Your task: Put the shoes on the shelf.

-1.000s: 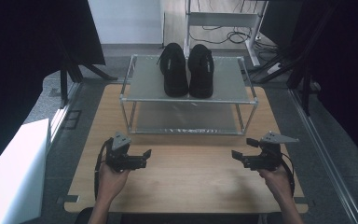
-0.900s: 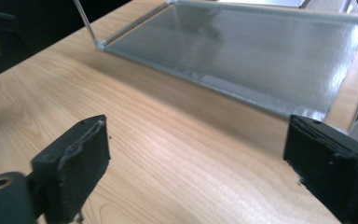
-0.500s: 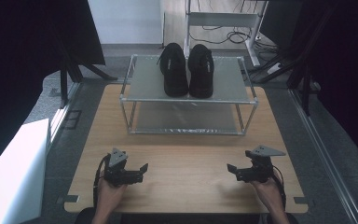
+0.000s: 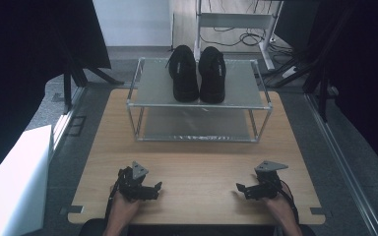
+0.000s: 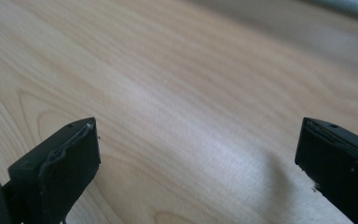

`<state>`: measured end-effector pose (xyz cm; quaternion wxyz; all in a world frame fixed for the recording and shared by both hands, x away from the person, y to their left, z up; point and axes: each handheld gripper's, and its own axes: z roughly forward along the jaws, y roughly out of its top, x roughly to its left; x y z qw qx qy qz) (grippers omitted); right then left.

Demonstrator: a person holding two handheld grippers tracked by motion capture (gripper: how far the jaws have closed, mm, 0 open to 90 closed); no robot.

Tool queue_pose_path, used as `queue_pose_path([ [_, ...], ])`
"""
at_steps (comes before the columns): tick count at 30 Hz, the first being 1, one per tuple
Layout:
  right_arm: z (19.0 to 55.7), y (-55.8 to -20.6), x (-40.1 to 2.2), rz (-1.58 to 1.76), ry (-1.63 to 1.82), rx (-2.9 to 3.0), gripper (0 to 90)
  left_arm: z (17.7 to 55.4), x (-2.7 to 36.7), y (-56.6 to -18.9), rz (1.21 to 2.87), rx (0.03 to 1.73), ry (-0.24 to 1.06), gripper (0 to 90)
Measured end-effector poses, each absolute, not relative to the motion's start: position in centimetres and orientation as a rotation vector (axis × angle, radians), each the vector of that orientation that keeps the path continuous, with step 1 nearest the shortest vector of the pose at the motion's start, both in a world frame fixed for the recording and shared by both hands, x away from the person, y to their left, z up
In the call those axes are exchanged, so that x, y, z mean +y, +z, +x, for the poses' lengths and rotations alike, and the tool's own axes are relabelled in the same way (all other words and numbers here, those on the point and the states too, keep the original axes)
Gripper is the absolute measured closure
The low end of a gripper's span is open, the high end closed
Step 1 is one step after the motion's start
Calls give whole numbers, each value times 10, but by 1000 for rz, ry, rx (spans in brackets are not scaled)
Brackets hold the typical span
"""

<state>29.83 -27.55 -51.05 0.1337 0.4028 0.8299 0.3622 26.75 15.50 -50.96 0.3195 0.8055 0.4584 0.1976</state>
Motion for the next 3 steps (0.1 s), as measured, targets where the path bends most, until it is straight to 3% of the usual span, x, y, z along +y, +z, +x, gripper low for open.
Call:
queue_pose_path([
  [3, 299, -512, -275, 1167, 1028, 2419, 0, 268, 154, -510, 2123, 1207, 516, 0],
])
